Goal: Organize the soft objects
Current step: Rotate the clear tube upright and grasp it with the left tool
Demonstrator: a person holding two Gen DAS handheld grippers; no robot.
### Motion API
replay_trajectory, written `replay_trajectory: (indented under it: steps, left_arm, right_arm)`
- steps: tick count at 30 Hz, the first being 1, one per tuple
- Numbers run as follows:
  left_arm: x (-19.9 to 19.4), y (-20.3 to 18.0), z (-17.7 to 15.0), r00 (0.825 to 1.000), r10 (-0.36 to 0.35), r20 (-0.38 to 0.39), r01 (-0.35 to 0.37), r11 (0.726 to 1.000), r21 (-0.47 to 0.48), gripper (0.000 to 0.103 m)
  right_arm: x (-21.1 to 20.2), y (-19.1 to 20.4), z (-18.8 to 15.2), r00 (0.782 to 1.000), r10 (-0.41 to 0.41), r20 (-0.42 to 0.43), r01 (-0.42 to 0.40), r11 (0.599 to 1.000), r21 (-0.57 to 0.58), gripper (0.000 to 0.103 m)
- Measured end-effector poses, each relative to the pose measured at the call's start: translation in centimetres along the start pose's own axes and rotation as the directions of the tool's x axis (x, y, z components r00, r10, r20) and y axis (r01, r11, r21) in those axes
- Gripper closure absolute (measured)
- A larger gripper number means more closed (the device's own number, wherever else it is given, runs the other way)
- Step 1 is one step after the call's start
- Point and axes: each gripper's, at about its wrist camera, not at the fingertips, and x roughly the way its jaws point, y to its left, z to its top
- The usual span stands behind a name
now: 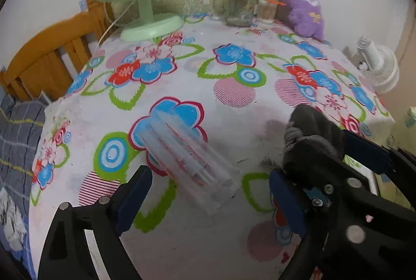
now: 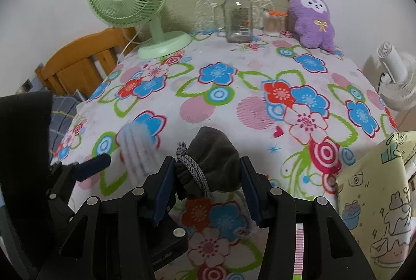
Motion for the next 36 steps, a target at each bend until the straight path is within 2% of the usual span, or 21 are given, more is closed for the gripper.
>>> replay_trajectory:
  steps: [4, 7, 8, 11, 16, 18, 23, 36]
  left_arm:
    - [0.9, -0.2, 0.7, 0.998, 0.061, 0.006, -0.06, 0.997, -0.042, 0.014]
    - [2.0, 0.1, 1.0, 0.995, 0.096, -0.026, -0.098, 0.992, -0.078, 0.02]
    - [2.3, 0.4, 1.0, 0.994, 0.102, -0.039, -0.105, 0.99, -0.096, 0.018]
    - [2.2, 0.8, 0.9, 0.996, 0.087, -0.025, -0.09, 0.99, -0.11, 0.022]
    - [1.8, 0.3, 0.8, 0.999, 0.053, -0.007, -0.053, 0.995, -0.083, 0.05]
    - [1.6, 0.1, 0.8, 0.999, 0.046, -0.003, -0.046, 0.996, -0.074, 0.065]
    - [0.7, -0.5, 0.7, 0.999, 0.035, 0.018, -0.034, 0.998, -0.052, 0.078]
    - [-3.2, -2.2, 0.1, 0.996, 0.021, 0.084, -0.019, 1.0, -0.023, 0.081]
  right_arm:
    - [0.8, -0.9, 0.6, 1.0, -0.019, 0.005, 0.019, 0.999, 0.034, 0.049]
    - [1.5, -1.0, 0.9, 1.0, -0.026, 0.003, 0.026, 0.999, 0.043, 0.049]
    - [1.7, -1.0, 1.0, 1.0, -0.028, 0.003, 0.028, 0.999, 0.042, 0.049]
    - [2.1, -0.8, 1.0, 1.0, -0.015, -0.001, 0.015, 0.999, 0.044, 0.049]
    - [2.5, -0.9, 1.1, 1.0, -0.009, -0.009, 0.009, 0.999, 0.05, 0.049]
    - [2.5, -0.9, 1.1, 1.0, -0.011, -0.01, 0.012, 0.999, 0.052, 0.049]
    - [2.1, -1.1, 0.9, 1.0, -0.012, -0.008, 0.012, 0.998, 0.057, 0.049]
    - [-2.0, -1.7, 0.2, 0.999, -0.018, 0.048, 0.015, 0.998, 0.055, 0.049]
